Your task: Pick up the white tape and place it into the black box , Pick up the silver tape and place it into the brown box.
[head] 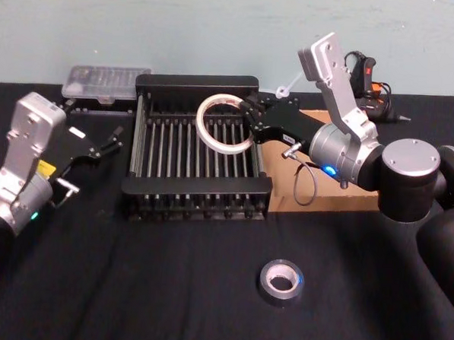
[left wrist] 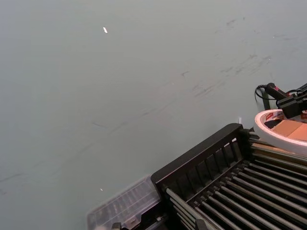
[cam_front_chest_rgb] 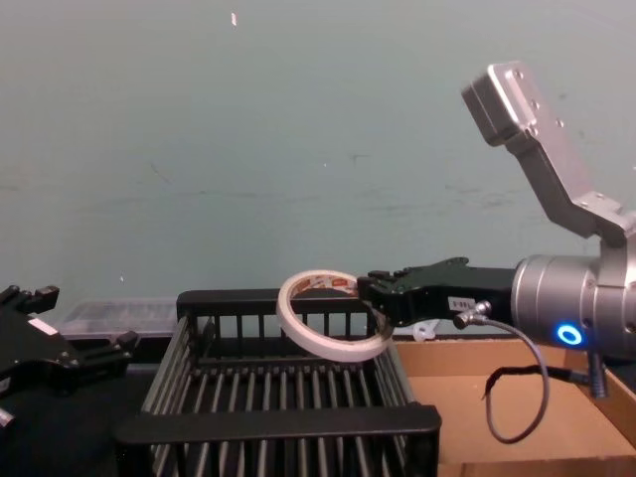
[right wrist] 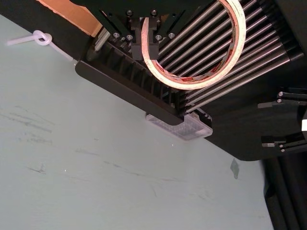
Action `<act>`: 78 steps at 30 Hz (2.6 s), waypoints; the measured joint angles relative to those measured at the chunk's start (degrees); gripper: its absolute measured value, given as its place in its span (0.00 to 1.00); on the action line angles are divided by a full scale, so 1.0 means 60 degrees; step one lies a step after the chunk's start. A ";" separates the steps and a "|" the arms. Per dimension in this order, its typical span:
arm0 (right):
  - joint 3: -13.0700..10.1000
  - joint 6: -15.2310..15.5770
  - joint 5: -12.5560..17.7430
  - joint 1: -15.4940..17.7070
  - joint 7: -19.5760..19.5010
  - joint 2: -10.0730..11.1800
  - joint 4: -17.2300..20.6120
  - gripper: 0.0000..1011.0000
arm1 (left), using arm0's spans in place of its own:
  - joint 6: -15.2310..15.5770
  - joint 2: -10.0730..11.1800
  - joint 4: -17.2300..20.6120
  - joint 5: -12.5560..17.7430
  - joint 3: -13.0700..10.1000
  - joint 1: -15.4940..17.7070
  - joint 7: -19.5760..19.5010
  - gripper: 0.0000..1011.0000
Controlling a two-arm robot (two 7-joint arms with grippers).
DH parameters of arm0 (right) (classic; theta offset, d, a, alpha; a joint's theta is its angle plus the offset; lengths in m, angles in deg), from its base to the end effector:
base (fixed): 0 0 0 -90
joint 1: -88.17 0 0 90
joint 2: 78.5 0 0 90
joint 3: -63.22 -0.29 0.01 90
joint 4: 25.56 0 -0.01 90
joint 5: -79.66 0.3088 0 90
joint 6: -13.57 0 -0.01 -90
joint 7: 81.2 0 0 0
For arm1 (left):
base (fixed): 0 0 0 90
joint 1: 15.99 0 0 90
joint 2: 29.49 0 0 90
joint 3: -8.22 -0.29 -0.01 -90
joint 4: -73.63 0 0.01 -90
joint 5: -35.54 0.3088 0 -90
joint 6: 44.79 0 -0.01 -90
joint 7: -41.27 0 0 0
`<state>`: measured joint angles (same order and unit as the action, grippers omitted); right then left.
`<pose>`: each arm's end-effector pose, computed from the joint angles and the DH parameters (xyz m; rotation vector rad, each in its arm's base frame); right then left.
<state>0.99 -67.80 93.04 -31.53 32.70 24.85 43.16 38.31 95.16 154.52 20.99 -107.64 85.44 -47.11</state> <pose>0.4495 0.0414 -0.2476 -0.2355 -0.0288 -0.8200 0.3581 0.0828 -0.3023 0.3048 -0.2849 1.2481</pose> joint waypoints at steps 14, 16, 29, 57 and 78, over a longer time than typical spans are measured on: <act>-0.0007 0.0023 0.0007 0.0039 -0.0010 0.0044 0.0070 0.09 | -0.0001 0.0000 0.0000 0.0000 0.0000 0.0000 0.0000 0.99; -0.0009 0.0028 0.0011 0.0044 -0.0011 0.0047 0.0075 0.11 | -0.0001 0.0000 0.0000 0.0001 0.0000 0.0000 0.0000 0.99; -0.0015 0.0044 0.0024 0.0056 -0.0011 0.0058 0.0095 0.48 | 0.0000 0.0000 0.0000 0.0001 0.0000 0.0000 0.0000 0.99; -0.0102 0.0227 0.0044 0.0123 -0.0057 0.0079 0.0233 0.99 | -0.0001 0.0000 0.0000 0.0000 0.0000 0.0000 0.0000 0.99; -0.1165 0.2042 0.0878 0.1972 -0.0235 0.1811 0.3474 0.99 | -0.0001 0.0000 0.0000 0.0000 0.0000 -0.0001 0.0000 0.99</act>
<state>-6.00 -55.55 98.30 -19.70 31.29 35.72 64.01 38.30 95.16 154.53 20.99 -107.64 85.44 -47.11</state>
